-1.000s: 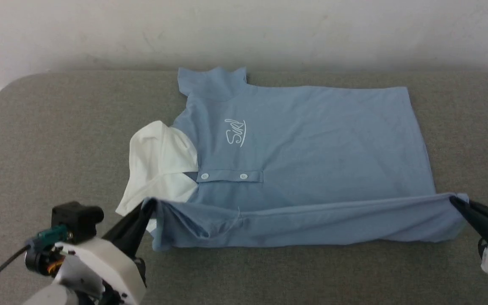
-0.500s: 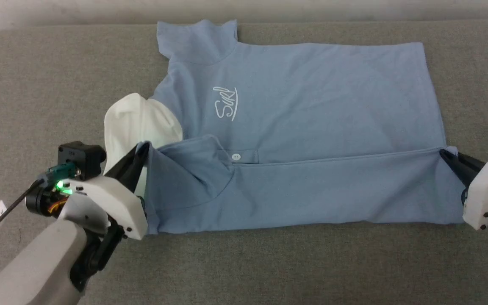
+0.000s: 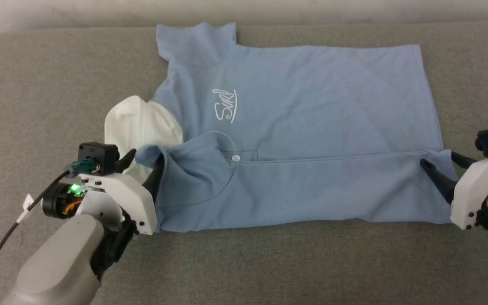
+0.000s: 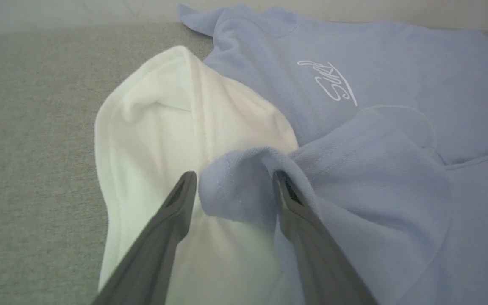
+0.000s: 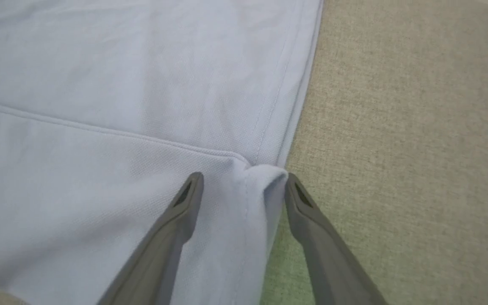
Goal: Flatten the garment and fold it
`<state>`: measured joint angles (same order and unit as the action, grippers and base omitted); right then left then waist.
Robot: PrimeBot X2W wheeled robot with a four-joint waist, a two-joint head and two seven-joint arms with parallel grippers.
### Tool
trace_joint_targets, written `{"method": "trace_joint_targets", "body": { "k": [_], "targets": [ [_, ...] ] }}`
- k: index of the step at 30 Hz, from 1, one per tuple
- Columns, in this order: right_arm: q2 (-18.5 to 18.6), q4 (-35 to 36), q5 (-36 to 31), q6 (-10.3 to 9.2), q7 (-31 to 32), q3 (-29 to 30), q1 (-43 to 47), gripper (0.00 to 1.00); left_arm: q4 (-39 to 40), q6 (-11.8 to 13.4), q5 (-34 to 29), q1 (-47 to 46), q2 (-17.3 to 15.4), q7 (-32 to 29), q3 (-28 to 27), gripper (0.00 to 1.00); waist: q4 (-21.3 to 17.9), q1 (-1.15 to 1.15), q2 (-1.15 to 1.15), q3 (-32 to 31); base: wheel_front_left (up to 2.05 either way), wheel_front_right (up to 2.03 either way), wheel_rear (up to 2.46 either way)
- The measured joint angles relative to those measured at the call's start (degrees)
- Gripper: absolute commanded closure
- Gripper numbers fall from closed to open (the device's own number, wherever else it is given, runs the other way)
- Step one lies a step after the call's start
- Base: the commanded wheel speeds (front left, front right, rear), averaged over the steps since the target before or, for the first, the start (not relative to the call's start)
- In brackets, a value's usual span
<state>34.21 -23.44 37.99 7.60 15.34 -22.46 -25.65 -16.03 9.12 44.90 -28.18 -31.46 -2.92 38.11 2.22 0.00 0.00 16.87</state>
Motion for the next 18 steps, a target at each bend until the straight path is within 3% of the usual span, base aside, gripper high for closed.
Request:
{"method": "trace_joint_targets", "body": {
  "k": [3, 9, 18],
  "targets": [
    [-0.12, -0.59, -0.33, 0.0, -0.85, -0.16, 0.17, 0.0, -0.26, 0.23, 1.12, 0.6, 0.73, 0.56, -0.44, 0.0, 0.1, 0.0, 0.0, -1.7, 0.0, 0.0, 0.0],
    [-2.97, -1.0, -3.36, 0.0, -1.13, 4.12, 3.82, 0.0, 3.37, 3.35, 5.46, 5.57, 2.47, 3.21, -3.91, 0.0, 0.36, -0.01, 0.0, -5.68, 0.0, 0.0, 0.0],
    [-12.95, 2.98, -14.63, 0.0, 7.86, 17.27, 13.8, 0.0, 13.54, 12.39, 7.93, 16.72, 2.13, 1.67, -4.61, 0.0, 0.47, -0.02, 0.0, -11.17, 0.0, 0.0, 0.0]
  ]
}}
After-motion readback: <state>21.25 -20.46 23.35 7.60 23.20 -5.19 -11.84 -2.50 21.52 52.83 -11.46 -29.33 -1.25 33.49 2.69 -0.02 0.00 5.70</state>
